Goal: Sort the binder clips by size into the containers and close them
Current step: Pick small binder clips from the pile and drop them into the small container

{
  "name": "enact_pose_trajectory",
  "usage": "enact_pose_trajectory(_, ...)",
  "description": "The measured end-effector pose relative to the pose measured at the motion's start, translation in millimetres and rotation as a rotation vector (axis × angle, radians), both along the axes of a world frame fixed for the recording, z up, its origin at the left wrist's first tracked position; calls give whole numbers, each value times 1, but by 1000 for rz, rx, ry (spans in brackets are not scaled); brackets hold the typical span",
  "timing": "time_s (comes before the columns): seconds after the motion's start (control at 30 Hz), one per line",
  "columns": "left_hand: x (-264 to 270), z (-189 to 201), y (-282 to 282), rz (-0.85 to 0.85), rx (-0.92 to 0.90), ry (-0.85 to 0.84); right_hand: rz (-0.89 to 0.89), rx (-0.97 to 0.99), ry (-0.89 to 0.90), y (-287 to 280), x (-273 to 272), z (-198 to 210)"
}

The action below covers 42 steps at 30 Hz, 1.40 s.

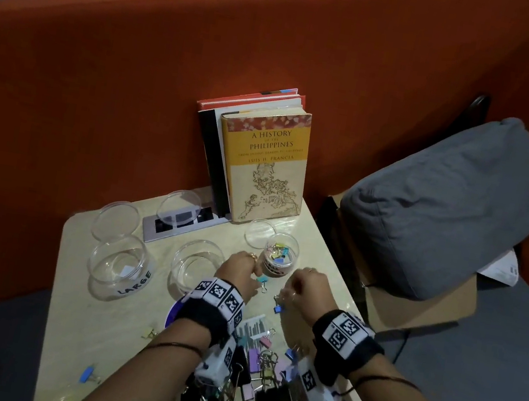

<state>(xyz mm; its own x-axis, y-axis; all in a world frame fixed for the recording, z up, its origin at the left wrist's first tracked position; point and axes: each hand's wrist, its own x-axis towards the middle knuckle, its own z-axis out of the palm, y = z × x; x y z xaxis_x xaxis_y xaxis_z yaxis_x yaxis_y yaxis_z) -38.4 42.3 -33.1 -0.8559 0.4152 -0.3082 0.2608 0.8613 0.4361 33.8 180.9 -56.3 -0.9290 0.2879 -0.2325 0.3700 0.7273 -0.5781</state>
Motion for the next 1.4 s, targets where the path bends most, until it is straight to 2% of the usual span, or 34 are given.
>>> enact_pose_trajectory(0.1, 4, -8, 7, -32, -126, -69, 110, 53, -160, -10, 1, -5)
enact_pose_trajectory(0.27, 6, -9, 14, -59, -176, -63, 160, 70, -221, -18, 1, -8)
enact_pose_trajectory(0.43, 4, -5, 11, -35, -125, -116, 61, 20, -96, -3, 0, 11)
enact_pose_trajectory(0.57, 3, 4, 7, 175, 106, -152, -92, -82, 103, 4, -14, 39)
enact_pose_trajectory(0.63, -6, 18, 12, 225, 206, -75, -101, -83, 133, 7, -25, 47)
enact_pose_trajectory(0.7, -17, 33, 19, 182, 232, 32, -83, -58, 134, 9, -35, 50)
enact_pose_trajectory(0.77, -25, 42, 29, 136, 237, 69, -68, -38, 93, 11, -40, 51)
enact_pose_trajectory(0.9, -24, 37, 33, -15, 116, -45, -55, 5, 122, 13, -29, 48)
enact_pose_trajectory(1.0, -13, 33, 14, -111, 124, -23, 39, 45, 137, 4, -4, 42)
enact_pose_trajectory(1.13, 5, 24, -32, -142, 104, -81, 363, 33, -120, -17, 25, 26)
enact_pose_trajectory(1.2, 12, 17, -58, -148, 100, -120, 465, 36, -198, -25, 31, 16)
enact_pose_trajectory(1.4, 33, 11, -101, -83, -5, -121, 557, 65, -221, -39, 37, -1)
